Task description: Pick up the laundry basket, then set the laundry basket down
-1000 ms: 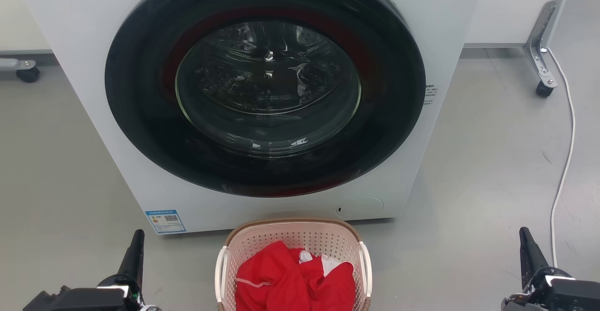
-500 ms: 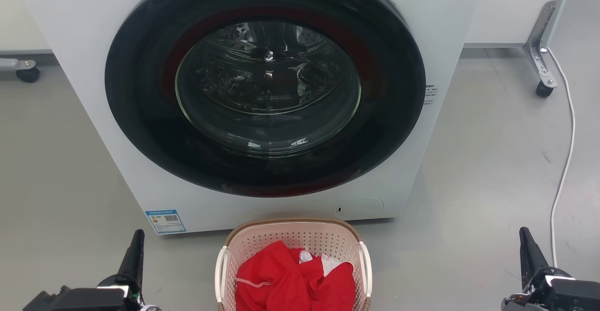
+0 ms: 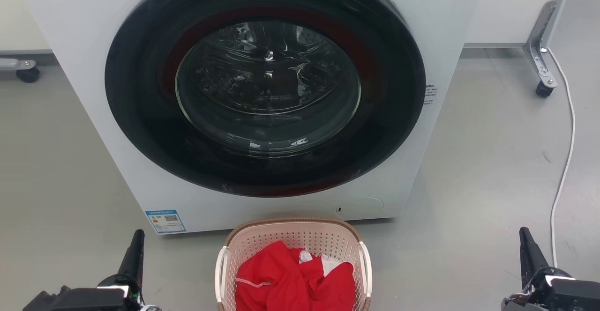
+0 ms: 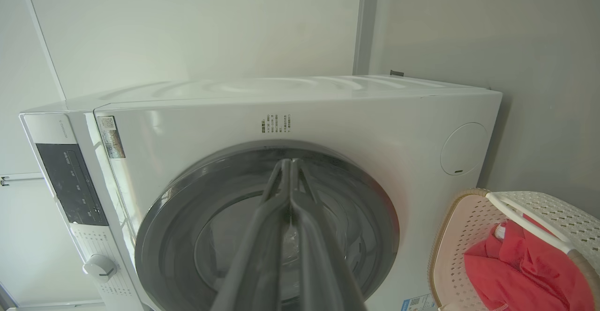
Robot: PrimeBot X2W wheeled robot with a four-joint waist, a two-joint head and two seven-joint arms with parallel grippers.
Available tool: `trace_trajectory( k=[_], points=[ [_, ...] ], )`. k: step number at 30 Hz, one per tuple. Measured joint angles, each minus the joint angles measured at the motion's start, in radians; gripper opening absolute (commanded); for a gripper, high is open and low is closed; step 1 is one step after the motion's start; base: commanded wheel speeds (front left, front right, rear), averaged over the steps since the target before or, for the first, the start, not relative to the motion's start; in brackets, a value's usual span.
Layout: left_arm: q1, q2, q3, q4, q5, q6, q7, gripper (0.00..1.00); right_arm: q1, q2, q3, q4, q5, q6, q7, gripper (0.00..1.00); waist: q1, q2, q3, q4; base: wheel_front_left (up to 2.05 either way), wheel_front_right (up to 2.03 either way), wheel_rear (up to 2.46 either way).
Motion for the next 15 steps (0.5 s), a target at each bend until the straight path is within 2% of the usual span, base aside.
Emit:
trace_trajectory(
  k=[15],
  points=[
    [0.000, 0.000, 0.000, 0.000, 0.000, 0.000, 0.000, 0.00, 0.000, 0.000, 0.000, 0.000, 0.001, 0.000, 0.000, 0.00, 0.0000, 0.0001, 0.000, 0.000, 0.00, 0.00, 0.00]
  ],
)
